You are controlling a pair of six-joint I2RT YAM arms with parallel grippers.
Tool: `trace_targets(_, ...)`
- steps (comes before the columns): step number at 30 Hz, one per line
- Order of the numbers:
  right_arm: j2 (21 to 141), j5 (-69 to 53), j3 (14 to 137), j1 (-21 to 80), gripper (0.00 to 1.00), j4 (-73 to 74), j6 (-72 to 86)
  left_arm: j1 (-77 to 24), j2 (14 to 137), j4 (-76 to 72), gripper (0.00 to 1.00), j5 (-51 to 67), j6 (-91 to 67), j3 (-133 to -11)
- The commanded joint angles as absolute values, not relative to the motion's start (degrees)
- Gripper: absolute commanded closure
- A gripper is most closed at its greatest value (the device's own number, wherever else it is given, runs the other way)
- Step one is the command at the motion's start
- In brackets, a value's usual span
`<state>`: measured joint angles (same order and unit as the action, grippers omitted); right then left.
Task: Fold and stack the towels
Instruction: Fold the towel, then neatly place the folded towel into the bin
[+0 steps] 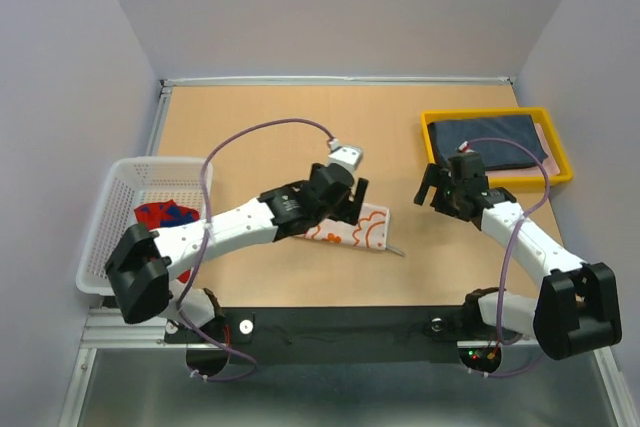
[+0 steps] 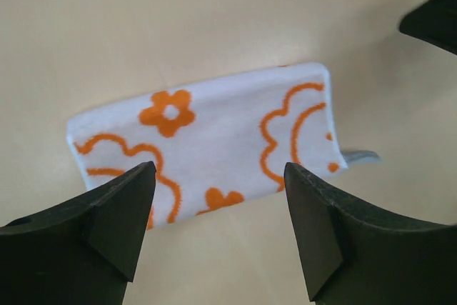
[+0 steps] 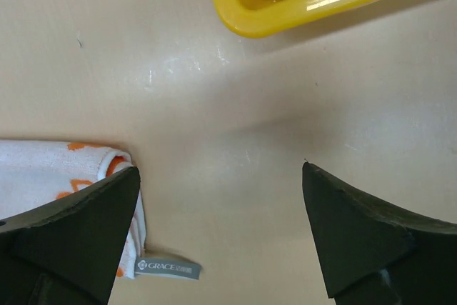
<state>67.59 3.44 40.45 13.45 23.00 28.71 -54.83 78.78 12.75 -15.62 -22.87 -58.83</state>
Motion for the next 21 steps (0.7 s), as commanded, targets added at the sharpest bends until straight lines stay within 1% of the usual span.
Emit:
trace_targets(1, 67.8, 5.8, 40.6, 11.2, 0.00, 25.0, 27.7, -63.3, 86.4, 16.8, 0.18, -20.1, -17.6, -65.4)
trace_targets(6, 68.5, 4.9, 39.6, 9.5, 0.00, 25.0, 27.6, -68.9, 96.8, 19.9, 0.23, -19.7, -16.3, -73.0)
trace_targets(7, 68.5, 4.7, 39.5, 9.3, 0.00, 25.0, 27.2, -70.2, 99.5, 19.7, 0.26, -19.1, -15.9, -75.0)
trace_targets(10, 68.3, 4.0, 38.8, 8.5, 0.00, 25.0, 27.1, -71.2, 103.8, 19.8, 0.29, -18.3, -14.1, -77.9)
trace_targets(17, 67.1, 1.5, 37.5, 8.2, 0.00, 24.7, 27.3, -71.9, 109.8, 19.8, 0.34, -16.5, -11.5, -81.7)
trace_targets(21, 66.7, 0.7, 37.2, 8.2, 0.00, 24.4, 27.6, -72.2, 112.3, 19.2, 0.34, -15.8, -10.6, -83.0)
